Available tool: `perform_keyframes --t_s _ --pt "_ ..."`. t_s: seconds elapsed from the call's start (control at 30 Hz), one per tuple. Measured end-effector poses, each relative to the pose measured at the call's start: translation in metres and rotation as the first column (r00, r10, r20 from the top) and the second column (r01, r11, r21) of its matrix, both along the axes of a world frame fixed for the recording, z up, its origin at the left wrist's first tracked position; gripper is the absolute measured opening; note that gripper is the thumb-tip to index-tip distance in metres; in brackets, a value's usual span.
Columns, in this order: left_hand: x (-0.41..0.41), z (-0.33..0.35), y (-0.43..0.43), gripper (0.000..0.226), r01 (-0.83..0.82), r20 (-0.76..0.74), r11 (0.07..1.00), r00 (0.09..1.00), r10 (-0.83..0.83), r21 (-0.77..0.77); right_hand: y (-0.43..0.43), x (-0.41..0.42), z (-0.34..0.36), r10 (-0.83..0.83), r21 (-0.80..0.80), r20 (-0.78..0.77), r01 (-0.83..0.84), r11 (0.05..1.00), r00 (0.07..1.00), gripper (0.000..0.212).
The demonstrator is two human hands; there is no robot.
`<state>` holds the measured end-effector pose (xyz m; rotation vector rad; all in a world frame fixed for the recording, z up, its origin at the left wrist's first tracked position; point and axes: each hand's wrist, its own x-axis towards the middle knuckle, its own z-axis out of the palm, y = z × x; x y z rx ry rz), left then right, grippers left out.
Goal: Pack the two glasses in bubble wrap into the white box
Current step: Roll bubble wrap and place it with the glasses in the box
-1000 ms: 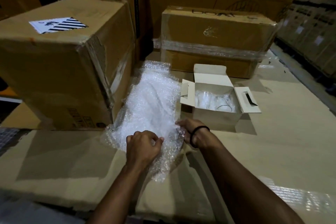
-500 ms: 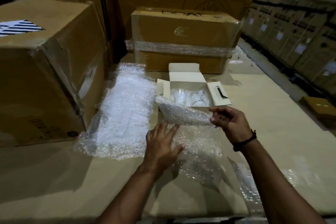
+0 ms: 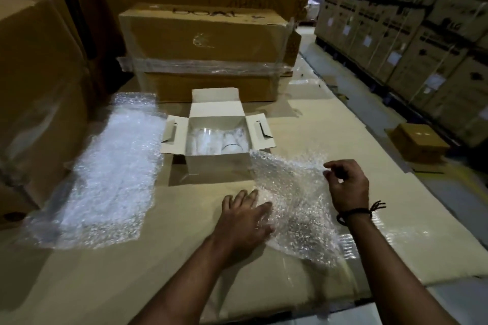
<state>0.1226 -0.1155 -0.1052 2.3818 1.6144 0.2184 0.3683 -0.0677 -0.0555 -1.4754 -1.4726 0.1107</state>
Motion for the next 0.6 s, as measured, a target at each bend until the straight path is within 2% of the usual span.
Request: perform_keyframes --t_s 0.1,0.2,0.27,0.33,0.4,0.43,0.47,0.53,0.57,0.6 --pt "0.007 0.003 0.012 0.061 0.072 0.026 0.997 0.997 -0.072 -0.018 0.015 0.02 -0.008 -0.032 -0.031 0.026 0.032 0.999 0.999 0.017" --pt "0.009 0.005 0.022 0.052 0.1 0.022 0.994 0.995 -0.099 -0.055 0.034 0.04 -0.025 -0.029 -0.302 0.105 0.059 0.951 0.994 0.017" --pt "0.012 0.004 0.026 0.038 0.103 0.02 0.994 0.994 -0.103 -0.033 0.038 0.051 -0.035 0.081 -0.497 0.26 0.062 0.866 0.962 0.019" --pt "0.017 0.005 0.029 0.031 0.125 0.048 0.992 0.991 -0.125 0.017 0.036 0.057 -0.039 0.119 -0.467 0.415 0.099 0.879 0.902 0.026" --pt "0.023 0.007 0.032 0.036 0.14 0.119 0.989 0.982 -0.143 0.036 0.03 0.054 -0.037 0.154 -0.326 0.466 0.008 0.945 0.871 0.039" --pt "0.025 0.009 0.032 0.037 0.133 0.158 0.991 0.978 -0.135 0.022 0.027 0.05 -0.035 0.241 -0.343 0.491 -0.068 0.937 0.837 0.047" --pt "0.026 0.011 0.033 0.038 0.121 0.194 0.993 0.974 -0.12 0.005 0.025 0.044 -0.034 0.362 -0.442 0.527 -0.116 0.889 0.769 0.057" --pt "0.028 0.014 0.033 0.039 0.111 0.238 0.994 0.966 -0.104 -0.017 0.024 0.036 -0.038 0.569 -0.683 0.553 -0.06 0.728 0.609 0.072" --pt "0.028 0.016 0.033 0.038 0.113 0.233 0.993 0.967 -0.104 -0.023 0.023 0.034 -0.041 0.626 -0.753 0.537 -0.012 0.658 0.566 0.071" --pt "0.028 0.018 0.033 0.036 0.117 0.224 0.993 0.968 -0.109 -0.023 0.021 0.033 -0.043 0.639 -0.777 0.525 0.012 0.629 0.562 0.071"
